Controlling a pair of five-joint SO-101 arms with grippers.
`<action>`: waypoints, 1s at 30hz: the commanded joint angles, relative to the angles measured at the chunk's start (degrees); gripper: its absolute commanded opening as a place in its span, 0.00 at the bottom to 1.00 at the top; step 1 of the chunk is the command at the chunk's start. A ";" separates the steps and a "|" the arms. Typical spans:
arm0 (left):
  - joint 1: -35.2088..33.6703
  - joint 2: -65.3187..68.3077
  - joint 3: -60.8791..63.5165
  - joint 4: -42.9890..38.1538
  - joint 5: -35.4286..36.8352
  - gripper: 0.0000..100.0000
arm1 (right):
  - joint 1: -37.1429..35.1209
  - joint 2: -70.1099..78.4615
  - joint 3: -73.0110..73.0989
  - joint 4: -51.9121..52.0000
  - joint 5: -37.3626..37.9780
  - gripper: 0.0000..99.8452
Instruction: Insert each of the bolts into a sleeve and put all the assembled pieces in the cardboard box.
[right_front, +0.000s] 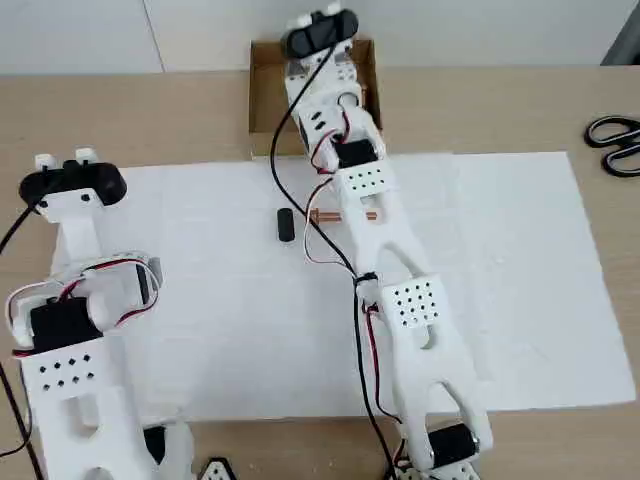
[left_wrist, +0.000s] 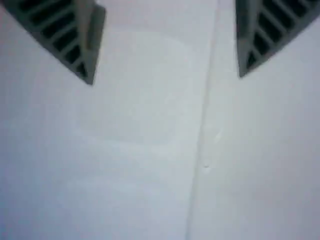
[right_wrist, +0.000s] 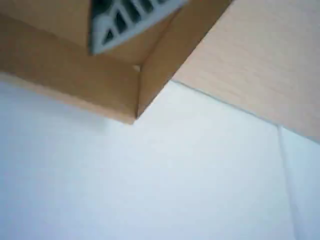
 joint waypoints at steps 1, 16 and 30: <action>0.00 -1.14 -0.48 -0.09 -0.18 0.18 | -0.04 -0.84 -16.70 16.57 0.62 0.19; -0.09 -1.14 -0.22 -0.18 0.18 0.18 | 0.66 -15.52 -18.99 68.35 0.44 0.19; -0.26 -1.14 -0.13 0.18 0.18 0.18 | -6.02 -16.31 -18.73 70.73 0.70 0.19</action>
